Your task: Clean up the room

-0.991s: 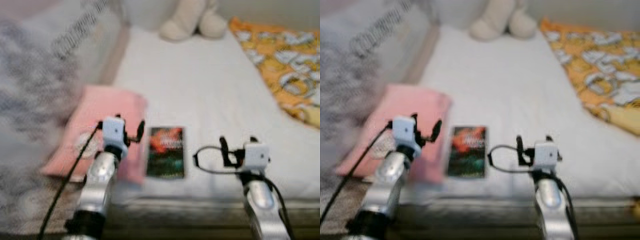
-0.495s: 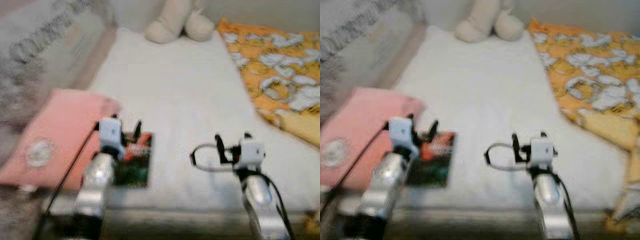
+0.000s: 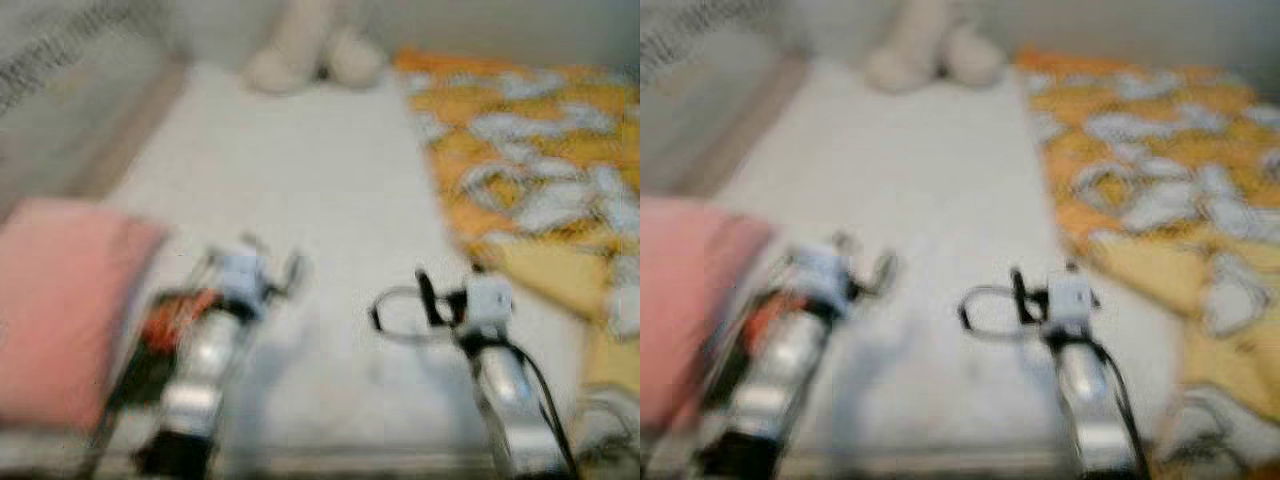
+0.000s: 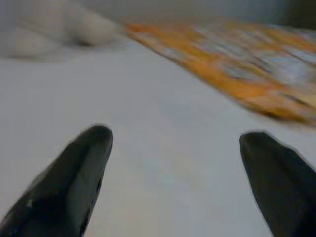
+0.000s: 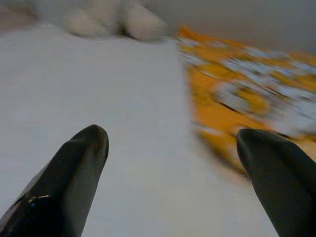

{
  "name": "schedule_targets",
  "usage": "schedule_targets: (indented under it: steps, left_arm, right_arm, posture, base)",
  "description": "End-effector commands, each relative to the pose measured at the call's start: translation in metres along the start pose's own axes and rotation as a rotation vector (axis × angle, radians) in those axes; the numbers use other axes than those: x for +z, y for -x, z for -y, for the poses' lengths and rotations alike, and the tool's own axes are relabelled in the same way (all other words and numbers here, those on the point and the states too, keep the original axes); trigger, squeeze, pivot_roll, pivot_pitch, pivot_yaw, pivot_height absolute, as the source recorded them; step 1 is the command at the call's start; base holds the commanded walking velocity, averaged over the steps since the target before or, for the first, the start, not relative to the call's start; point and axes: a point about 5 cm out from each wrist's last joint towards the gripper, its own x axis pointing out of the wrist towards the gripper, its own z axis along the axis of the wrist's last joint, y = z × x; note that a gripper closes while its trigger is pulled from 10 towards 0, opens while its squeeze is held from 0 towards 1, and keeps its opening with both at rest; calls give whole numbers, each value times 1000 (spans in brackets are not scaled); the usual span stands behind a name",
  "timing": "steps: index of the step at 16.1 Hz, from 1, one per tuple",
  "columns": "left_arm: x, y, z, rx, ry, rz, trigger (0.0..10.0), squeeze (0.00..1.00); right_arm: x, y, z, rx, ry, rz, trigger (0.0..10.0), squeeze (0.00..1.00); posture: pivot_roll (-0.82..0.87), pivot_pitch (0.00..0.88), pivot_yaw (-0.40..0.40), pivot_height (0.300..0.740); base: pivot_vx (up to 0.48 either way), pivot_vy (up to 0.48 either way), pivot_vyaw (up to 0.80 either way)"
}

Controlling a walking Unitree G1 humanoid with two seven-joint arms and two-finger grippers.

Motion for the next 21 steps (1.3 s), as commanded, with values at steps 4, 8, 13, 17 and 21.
schedule_targets:
  steps: [4, 8, 13, 17, 21]
  left_arm:
    - [0, 2, -9, -8, 23, -4, 10000, 0]
    - [2, 6, -4, -83, 26, 27, 10000, 0]
    - [3, 4, -7, -58, 11, 33, 10000, 0]
    - [1, -4, -17, -1, -13, -4, 10000, 0]
    - [-10, -19, -28, 63, -75, -116, 10000, 0]
  right_arm:
    - [-12, 4, 2, -84, -152, -80, 10000, 0]
    - [-11, 6, 2, -64, -110, -64, 10000, 0]
    - [-14, 10, 4, -56, -78, -73, 10000, 0]
    - [-14, 9, 5, -58, -66, -75, 10000, 0]
    - [-20, 12, 3, -59, -65, -107, 10000, 0]
  posture:
    - [31, 0, 27, 740]
    - [25, 0, 33, 740]
    - [21, 0, 30, 740]
    - [17, 0, 24, 740]
    - [13, 0, 21, 740]
  base:
    - [0, 0, -659]
    - [0, -319, -667]
    - [0, -285, -673]
    - [0, 0, -678]
    - [0, 0, -678]
